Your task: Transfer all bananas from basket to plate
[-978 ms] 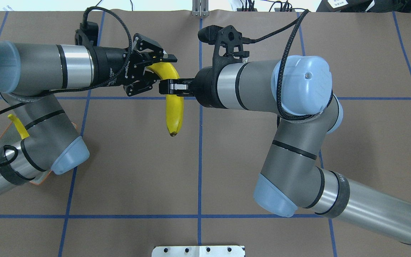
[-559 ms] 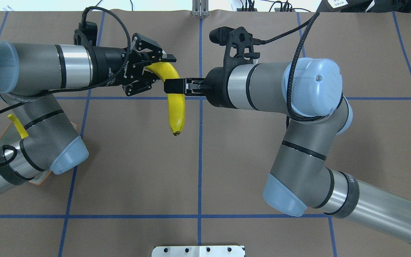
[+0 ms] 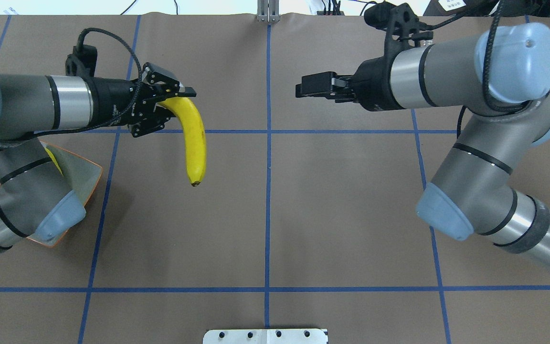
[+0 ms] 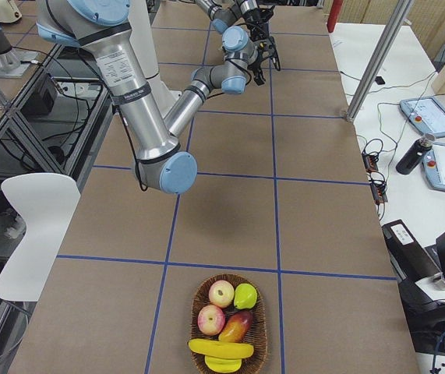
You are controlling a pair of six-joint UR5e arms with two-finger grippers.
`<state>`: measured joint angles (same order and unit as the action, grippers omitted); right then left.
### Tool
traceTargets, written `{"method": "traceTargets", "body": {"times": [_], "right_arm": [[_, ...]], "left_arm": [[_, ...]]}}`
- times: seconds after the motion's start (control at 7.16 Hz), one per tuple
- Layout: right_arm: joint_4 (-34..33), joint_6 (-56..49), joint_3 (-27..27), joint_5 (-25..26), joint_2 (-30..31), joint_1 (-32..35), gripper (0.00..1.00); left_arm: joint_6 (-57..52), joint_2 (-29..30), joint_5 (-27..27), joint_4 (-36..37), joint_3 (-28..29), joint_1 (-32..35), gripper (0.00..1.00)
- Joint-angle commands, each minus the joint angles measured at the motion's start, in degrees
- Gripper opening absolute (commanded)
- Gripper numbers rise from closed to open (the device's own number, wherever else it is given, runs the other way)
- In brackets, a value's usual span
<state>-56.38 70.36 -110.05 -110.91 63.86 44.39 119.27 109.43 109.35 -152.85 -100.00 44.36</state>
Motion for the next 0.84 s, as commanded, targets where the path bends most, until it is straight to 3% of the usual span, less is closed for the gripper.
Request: {"method": "traceTargets", "body": {"times": [0.0,0.14,0.56,0.7], "right_arm": [[-7.37,-3.62,-0.34,-2.98,5.3,6.9,1.0],[-8.91,-8.79,-0.43,-3.0,8.53,8.24,1.0],[-8.14,-26.27,-0.25,-5.88,19.43,13.51,1.0],[-8.13,-28.68,-0.08,-7.81,20.33,15.44,1.0]], "left_arm": [[-1.94,-7.36,0.24,0.97,0.42,4.22,0.0],[-7.94,-10.78,0.07,4.37,0.07,5.03,0.0],[-25.0,-22.21,-0.11,4.84,0.16,5.39,0.0],[-26.45,-23.46,-0.11,4.84,0.42,5.39,0.0]]}}
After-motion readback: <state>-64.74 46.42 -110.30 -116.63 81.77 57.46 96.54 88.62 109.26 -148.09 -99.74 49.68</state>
